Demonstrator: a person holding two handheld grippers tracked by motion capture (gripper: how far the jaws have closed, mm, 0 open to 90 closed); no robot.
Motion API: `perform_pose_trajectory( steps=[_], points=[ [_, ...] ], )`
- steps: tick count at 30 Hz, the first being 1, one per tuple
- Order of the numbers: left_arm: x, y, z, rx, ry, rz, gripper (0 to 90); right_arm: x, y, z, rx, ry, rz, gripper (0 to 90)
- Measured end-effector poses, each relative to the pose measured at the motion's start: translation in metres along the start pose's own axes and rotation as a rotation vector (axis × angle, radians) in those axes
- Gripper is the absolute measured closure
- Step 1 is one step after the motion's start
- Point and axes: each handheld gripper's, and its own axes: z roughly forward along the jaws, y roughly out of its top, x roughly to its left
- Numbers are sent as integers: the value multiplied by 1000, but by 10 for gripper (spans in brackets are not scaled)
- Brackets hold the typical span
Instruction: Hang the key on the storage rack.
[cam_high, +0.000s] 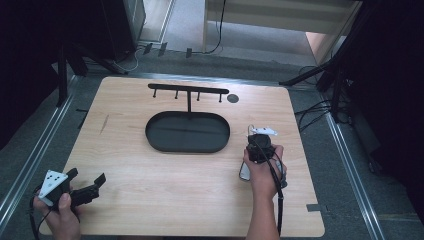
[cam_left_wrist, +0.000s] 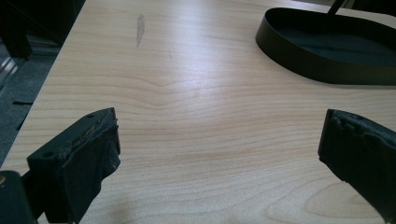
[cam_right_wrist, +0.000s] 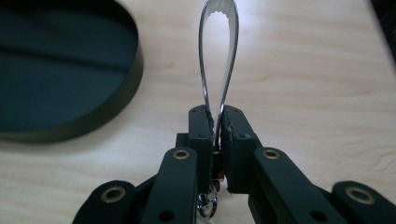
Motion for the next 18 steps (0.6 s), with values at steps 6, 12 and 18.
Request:
perform_pose_trajectory(
  steps=[6, 12, 18],
  points=[
    [0, 0, 0, -1, 3, 1, 0, -1, 11, -15, -143, -5, 49, 841],
    [0, 0, 0, -3, 4, 2, 0, 1, 30, -31, -249, 5, 83, 841],
    [-1, 0, 0, -2, 5, 4, 0, 15, 48, -44, -328, 39, 78, 841]
  ],
)
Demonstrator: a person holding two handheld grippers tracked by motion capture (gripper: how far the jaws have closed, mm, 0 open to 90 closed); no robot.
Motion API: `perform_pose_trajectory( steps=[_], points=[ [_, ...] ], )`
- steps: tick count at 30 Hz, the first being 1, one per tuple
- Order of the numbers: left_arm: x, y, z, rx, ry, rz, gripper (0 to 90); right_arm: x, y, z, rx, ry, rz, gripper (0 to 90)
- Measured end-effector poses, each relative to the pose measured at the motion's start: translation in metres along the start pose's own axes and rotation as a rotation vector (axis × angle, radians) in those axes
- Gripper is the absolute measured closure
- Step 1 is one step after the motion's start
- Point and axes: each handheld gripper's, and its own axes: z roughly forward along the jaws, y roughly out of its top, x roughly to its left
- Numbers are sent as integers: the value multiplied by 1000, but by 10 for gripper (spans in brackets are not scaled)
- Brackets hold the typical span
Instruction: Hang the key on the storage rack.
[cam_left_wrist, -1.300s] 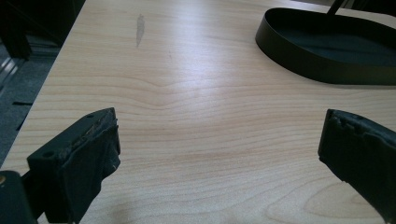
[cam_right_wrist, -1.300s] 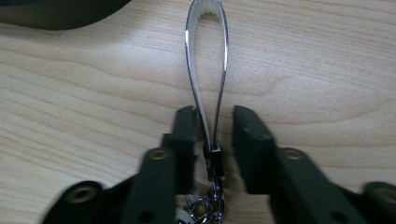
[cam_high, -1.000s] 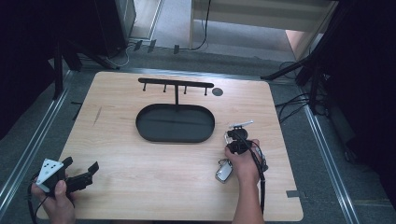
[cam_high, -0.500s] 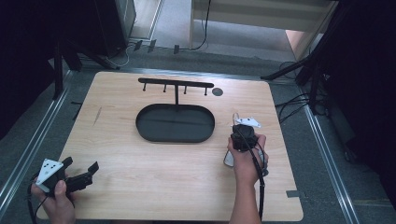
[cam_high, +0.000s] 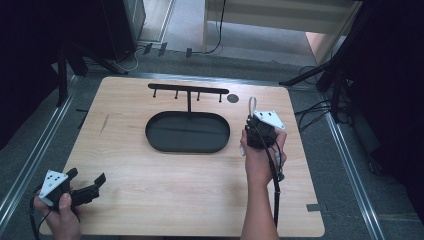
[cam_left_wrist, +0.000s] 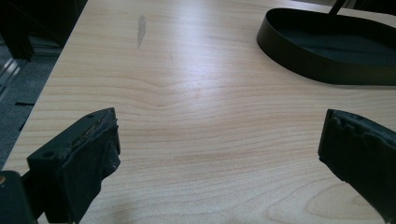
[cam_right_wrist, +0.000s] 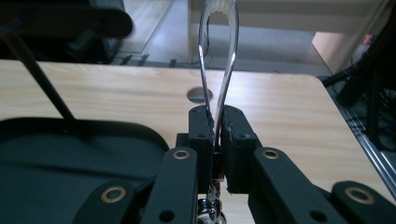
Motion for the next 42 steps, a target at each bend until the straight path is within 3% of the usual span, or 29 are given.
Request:
perform_pose_trajectory(
  steps=[11, 21, 33, 42],
  points=[
    [1, 0, 0, -2, -3, -4, 0, 34, 19, -3, -51, 66, -10, 841],
    [1, 0, 0, -1, -6, -8, 0, 58, 20, 7, -33, 105, -26, 841],
    [1, 0, 0, -1, -7, -7, 0, 71, 12, 21, -7, 121, -27, 841],
    [1, 0, 0, 0, -8, -8, 0, 73, 5, 34, 30, 90, -25, 841]
  ],
)
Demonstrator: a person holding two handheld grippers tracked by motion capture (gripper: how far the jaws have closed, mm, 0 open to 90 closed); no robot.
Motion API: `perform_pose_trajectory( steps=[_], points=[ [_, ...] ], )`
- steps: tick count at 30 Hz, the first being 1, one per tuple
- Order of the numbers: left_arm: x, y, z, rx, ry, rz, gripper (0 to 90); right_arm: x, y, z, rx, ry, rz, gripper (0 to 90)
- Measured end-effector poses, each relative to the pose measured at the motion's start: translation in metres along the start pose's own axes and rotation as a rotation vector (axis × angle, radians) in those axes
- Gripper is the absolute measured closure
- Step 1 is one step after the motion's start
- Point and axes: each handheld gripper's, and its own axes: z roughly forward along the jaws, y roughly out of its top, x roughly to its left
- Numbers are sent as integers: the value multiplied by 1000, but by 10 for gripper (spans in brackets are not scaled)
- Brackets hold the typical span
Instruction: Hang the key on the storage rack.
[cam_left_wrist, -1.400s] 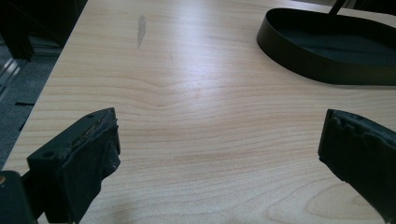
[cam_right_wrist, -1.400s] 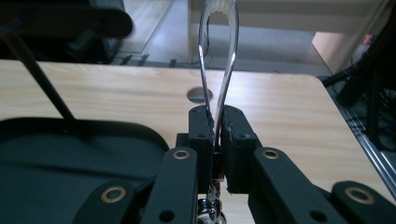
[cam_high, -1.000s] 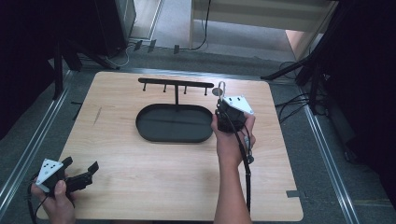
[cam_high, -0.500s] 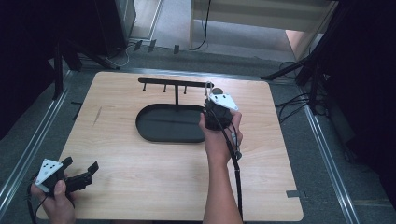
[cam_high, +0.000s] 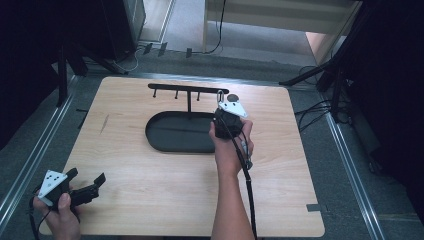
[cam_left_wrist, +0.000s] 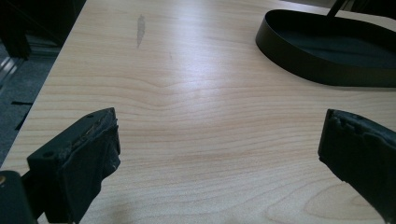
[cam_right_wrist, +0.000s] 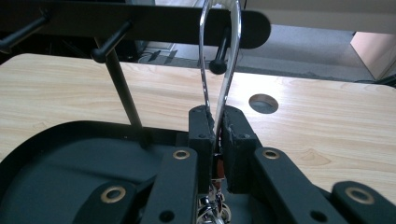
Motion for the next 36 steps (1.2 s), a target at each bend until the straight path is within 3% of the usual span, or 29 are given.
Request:
perform_pose_trajectory(
  steps=[16, 24, 27, 30, 31, 32, 34, 35, 36],
  points=[
    [0, 0, 0, -3, -2, -2, 0, -4, -8, 27, 42, -14, 2, 841],
    [0, 0, 0, -1, 0, 0, 0, -8, -12, 41, 30, 21, -2, 831],
    [0, 0, 0, -2, 0, 1, 0, -9, -15, 44, 2, 6, -40, 711],
    [0, 0, 1, -1, -1, 4, 0, -14, -15, 41, -40, 18, -42, 569],
    [0, 0, 1, -1, -1, 4, 0, -14, -15, 41, -40, 18, -42, 569],
    [0, 0, 1, -1, -1, 3, 0, -18, -15, 38, -69, 65, -50, 456],
    [0, 0, 0, -1, 0, 4, 0, -21, -15, 38, -74, 117, -43, 355],
    [0, 0, 0, -1, 0, 4, 0, -21, -15, 38, -74, 117, -43, 355],
    [0, 0, 1, -2, 0, 6, 0, -24, -16, 36, -58, 101, -58, 283]
  ],
)
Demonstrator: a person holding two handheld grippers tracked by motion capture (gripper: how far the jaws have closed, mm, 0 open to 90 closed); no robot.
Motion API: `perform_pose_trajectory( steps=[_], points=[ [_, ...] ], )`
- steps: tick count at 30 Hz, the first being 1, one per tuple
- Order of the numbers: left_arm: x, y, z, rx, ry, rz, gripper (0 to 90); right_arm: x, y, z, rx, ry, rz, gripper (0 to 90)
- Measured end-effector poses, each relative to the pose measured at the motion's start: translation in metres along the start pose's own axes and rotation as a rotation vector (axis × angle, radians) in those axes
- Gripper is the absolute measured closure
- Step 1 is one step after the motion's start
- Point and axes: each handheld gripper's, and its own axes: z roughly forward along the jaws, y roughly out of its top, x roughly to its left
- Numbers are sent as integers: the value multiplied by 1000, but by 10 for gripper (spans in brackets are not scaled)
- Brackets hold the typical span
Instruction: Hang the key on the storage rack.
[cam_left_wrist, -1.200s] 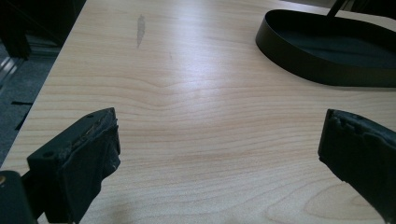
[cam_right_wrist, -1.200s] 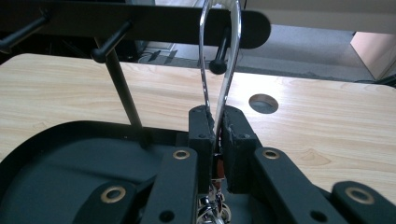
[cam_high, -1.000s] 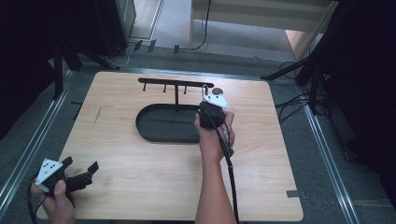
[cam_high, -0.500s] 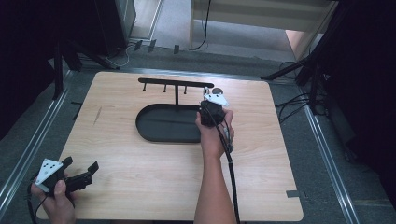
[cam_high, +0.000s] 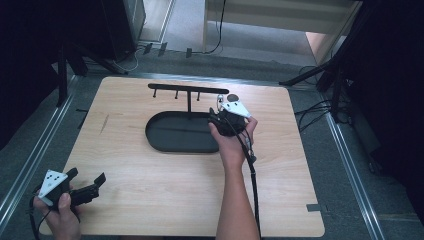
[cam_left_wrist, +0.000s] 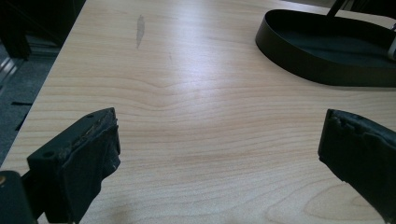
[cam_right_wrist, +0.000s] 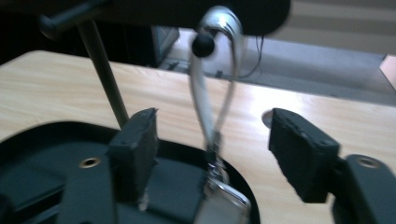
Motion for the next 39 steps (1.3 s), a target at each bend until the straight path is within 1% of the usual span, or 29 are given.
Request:
perform_pose_trajectory(
  steps=[1, 2, 4, 5, 6, 7, 8, 9, 10, 11, 13, 14, 15, 16, 17, 18, 19, 20, 21, 22, 23, 25, 26, 28, 29, 34, 36, 37, 39],
  points=[
    [0, 0, 0, 0, 0, 0, 0, 0, 0, 0, 0, 0, 0, 283],
    [0, 0, 0, 0, 0, 0, 0, -2, -1, -1, 16, 9, 10, 240],
    [0, 0, 0, -1, 0, 1, 0, -6, -3, -6, 55, -24, 3, 139],
    [0, 0, 0, -1, 0, 1, 0, -9, -3, -8, 75, -22, 14, 111],
    [0, 0, 0, 0, 0, 1, 0, -11, -5, -10, 89, -28, 12, 86],
    [0, 0, 0, 0, 1, 1, 0, -16, -8, -15, 99, -42, -2, 28],
    [0, 0, 0, 0, 1, 1, 0, -16, -8, -15, 99, -42, -2, 28],
    [-1, 0, 0, 2, 2, 3, 0, -23, -11, -20, 117, -15, 15, 0],
    [-1, 0, 0, 2, 2, 3, 0, -23, -11, -20, 117, -15, 15, 0],
    [-1, 0, 0, 2, 4, 5, 0, -29, -15, -26, 116, -26, 9, 0],
    [-1, 0, 0, 2, 3, 9, 0, -36, -19, -31, 121, -45, 5, 0],
    [-1, 0, 0, 2, 3, 9, 0, -36, -19, -31, 121, -45, 5, 0],
    [-1, 0, 0, 3, 3, 12, 0, -43, -23, -36, 126, -59, 10, 0],
    [-1, 0, 0, 3, 3, 12, 0, -43, -23, -36, 126, -59, 10, 0],
    [-2, 0, 0, 4, 5, 14, 0, -52, -27, -42, 125, -70, 18, 0],
    [-2, 0, 0, 4, 5, 14, 0, -52, -27, -42, 125, -70, 18, 0],
    [-2, 0, 0, 6, 8, 17, 0, -59, -33, -49, 126, -81, 25, 0],
    [-2, 0, 0, 6, 8, 17, 0, -59, -33, -49, 126, -81, 25, 0],
    [-2, 0, 0, 5, 8, 17, 0, -66, -38, -55, 128, -94, 19, 0],
    [-2, 0, 0, 6, 11, 16, 0, -66, -38, -55, 128, -94, 19, 0],
    [-2, 0, 0, 4, 14, 17, 0, -72, -43, -62, 127, -103, 24, 0],
    [-2, 0, 0, 4, 15, 19, 0, -75, -45, -65, 124, -105, 23, 0],
    [-3, 0, 0, 4, 18, 21, 0, -84, -51, -74, 118, -112, 19, 0],
    [-3, 0, 0, 4, 21, 22, 0, -86, -53, -76, 118, -114, 20, 0],
    [-3, 0, 1, 5, 24, 22, 0, -93, -60, -83, 120, -123, 19, 0],
    [-4, 0, 1, 6, 25, 27, 0, -109, -74, -98, 114, -141, 46, 0],
    [-4, 0, 1, 7, 27, 32, 0, -112, -76, -100, 111, -145, 52, 0],
    [-4, 0, 1, 7, 26, 32, 0, -118, -82, -106, 107, -150, 64, 0],
    [-4, 0, 1, 5, 26, 29, 0, -123, -86, -110, 109, -156, 66, 0]
  ],
)
